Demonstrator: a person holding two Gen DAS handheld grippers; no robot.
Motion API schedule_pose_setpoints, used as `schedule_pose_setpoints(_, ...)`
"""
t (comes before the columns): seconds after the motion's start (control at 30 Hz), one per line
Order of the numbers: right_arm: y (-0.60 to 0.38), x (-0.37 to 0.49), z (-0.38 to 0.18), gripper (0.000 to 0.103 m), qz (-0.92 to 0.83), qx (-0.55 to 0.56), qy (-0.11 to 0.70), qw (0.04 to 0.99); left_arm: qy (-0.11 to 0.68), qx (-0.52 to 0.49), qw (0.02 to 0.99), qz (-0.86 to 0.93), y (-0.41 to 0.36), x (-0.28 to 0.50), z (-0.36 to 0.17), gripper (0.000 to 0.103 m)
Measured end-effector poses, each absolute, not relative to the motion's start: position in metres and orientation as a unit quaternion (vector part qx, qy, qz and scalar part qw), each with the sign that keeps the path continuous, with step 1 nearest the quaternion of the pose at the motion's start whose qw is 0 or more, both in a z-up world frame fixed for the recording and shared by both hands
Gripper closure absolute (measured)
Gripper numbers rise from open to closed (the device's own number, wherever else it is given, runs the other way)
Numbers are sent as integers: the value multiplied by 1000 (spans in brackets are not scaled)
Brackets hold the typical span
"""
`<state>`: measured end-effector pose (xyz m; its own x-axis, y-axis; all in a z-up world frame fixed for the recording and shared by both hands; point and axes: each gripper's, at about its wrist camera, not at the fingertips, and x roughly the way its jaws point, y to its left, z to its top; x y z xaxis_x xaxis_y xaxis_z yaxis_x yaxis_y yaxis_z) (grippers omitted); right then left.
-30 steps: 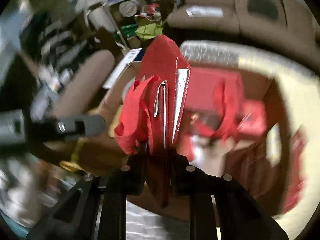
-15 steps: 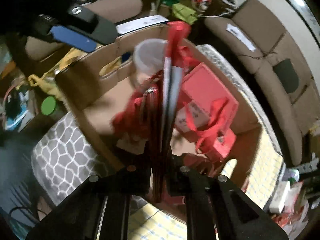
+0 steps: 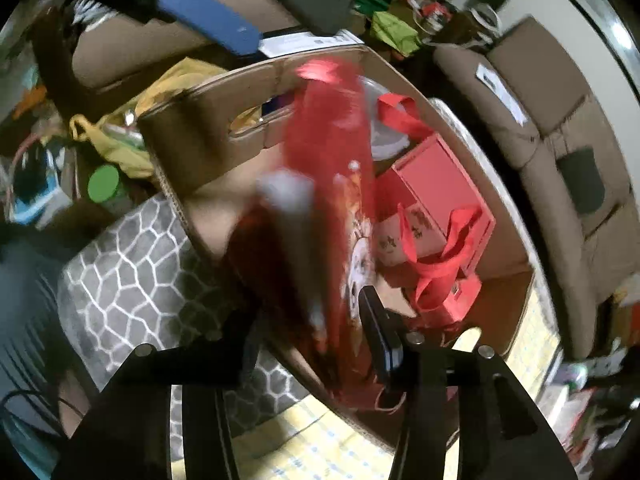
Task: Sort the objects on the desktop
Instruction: 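Lower the red bag into the box and open the right tool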
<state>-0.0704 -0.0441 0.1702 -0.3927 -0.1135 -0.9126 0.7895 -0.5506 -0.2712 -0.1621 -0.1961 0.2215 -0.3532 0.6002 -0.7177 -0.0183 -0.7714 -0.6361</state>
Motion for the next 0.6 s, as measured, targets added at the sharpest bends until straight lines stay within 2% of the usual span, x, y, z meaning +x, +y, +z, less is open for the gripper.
schedule_pose_setpoints(0.03,-41,-73,170,50,-752,467,356,299,-269,-538,200,773,-192,-163,219,55)
schedule_pose_setpoints(0.23,-22,-81,178,50,-765,488,279,315,-265,-550,207,764,-174,-164,211,57)
schedule_pose_setpoints(0.43,-14,-85,192,51,-772,493,190,353,-272,-536,208,772,-175,-164,225,57)
schedule_pose_setpoints(0.47,-13,-86,196,52,-773,492,173,362,-271,-533,209,774,-175,-164,229,57)
schedule_pose_setpoints(0.53,-9,-88,200,63,-770,495,133,378,-264,-532,210,777,-173,-164,233,57)
schedule_pose_setpoints(0.6,-9,-94,196,66,-761,518,96,379,-261,-535,208,776,-172,-166,232,57)
